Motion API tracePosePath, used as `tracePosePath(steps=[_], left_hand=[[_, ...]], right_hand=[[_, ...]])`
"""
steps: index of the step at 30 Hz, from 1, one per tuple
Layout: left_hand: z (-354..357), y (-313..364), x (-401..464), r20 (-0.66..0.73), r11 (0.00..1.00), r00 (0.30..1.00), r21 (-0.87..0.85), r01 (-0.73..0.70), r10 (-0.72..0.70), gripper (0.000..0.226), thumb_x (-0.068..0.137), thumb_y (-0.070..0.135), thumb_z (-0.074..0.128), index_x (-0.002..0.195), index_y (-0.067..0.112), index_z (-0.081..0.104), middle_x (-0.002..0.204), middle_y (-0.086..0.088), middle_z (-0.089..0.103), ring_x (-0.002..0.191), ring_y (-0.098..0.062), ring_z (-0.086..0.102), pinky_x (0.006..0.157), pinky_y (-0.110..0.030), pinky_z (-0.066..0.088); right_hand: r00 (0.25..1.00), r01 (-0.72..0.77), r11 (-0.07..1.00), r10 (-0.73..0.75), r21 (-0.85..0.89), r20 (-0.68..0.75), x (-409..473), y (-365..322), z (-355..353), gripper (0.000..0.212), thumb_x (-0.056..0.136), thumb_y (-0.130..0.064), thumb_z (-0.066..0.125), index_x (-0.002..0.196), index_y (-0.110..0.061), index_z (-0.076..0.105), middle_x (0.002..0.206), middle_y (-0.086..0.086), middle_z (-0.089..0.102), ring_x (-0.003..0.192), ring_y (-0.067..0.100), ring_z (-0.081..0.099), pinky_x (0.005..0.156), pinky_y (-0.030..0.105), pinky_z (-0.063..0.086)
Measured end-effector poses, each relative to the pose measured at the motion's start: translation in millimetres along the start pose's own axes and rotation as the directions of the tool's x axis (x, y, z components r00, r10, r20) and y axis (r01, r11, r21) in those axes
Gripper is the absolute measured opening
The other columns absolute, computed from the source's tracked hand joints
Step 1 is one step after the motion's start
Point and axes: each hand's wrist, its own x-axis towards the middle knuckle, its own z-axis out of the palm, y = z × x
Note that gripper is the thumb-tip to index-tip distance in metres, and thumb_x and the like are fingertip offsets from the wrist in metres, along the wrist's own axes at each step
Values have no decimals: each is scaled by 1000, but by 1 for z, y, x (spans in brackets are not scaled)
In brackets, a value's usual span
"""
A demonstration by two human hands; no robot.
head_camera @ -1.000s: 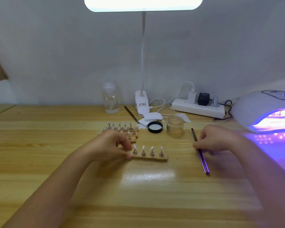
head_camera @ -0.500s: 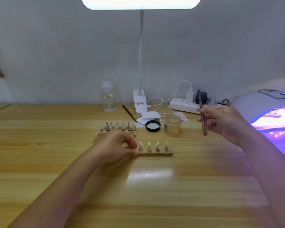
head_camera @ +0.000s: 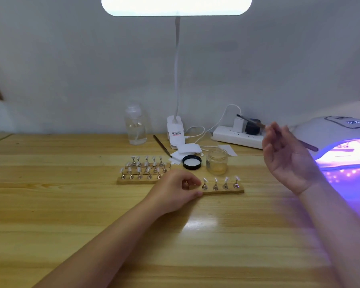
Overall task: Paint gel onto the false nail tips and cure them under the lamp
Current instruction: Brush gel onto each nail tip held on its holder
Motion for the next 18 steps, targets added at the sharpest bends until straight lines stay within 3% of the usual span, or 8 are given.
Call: tracePosePath(steps=[2,5,7,9,12,15,18], left_hand=[[0,-2,1,-18,1000,1000,0,-2,2,24,80,29,69,103,23,67,88,17,52,84,-1,49,74,-14,38],[3,-4,1,-53,998,998,46,-33,35,24,82,26,67,105,22,66,86,19,49,89,-3,49,73,-11,35],[7,-3,1,-80,998,996,48,-29,33,26,80,32,68,104,22,66,88,19,50,90,-3,50,69,-7,34],[11,0,4,-114,1000,993,8,-4,5,28,75,38,71,98,23,66,88,17,53,87,-1,51,68,-7,35],[17,7,9,-148,995,989,-104,8,-23,14,73,32,74,79,23,64,82,12,60,78,-1,55,64,-7,39],[20,8,10,-169,980,985,-201,-1,-33,15,71,21,77,66,24,63,71,10,62,64,4,54,61,-7,41],[18,6,8,-176,971,982,-238,19,-62,18,70,18,78,63,27,64,66,15,61,62,9,54,59,-5,40]], right_hand=[[993,0,997,-9,-77,-122,4,2,2,35,75,-38,56,45,-21,59,37,-10,40,34,1,38,35,10,31],[971,26,988,-61,-152,-231,11,5,2,52,93,-40,44,45,-21,50,30,-7,23,29,5,21,33,12,19],[969,43,973,-95,-226,-227,14,6,2,46,97,-38,35,63,-18,58,32,-5,31,30,7,25,35,11,23],[979,13,956,-71,-293,-189,19,7,5,44,98,-38,30,79,-14,61,41,-2,50,33,7,35,37,11,30],[984,-16,897,-65,-441,-168,25,9,12,37,95,-37,43,74,-13,61,49,-2,60,36,4,45,37,11,35],[974,63,773,-184,-631,-128,33,14,17,29,88,-32,60,65,-14,59,41,-6,50,32,3,37,35,12,29],[973,96,624,-221,-776,-58,40,20,19,28,87,-30,63,66,-14,55,38,-5,51,30,2,35,35,13,29]])
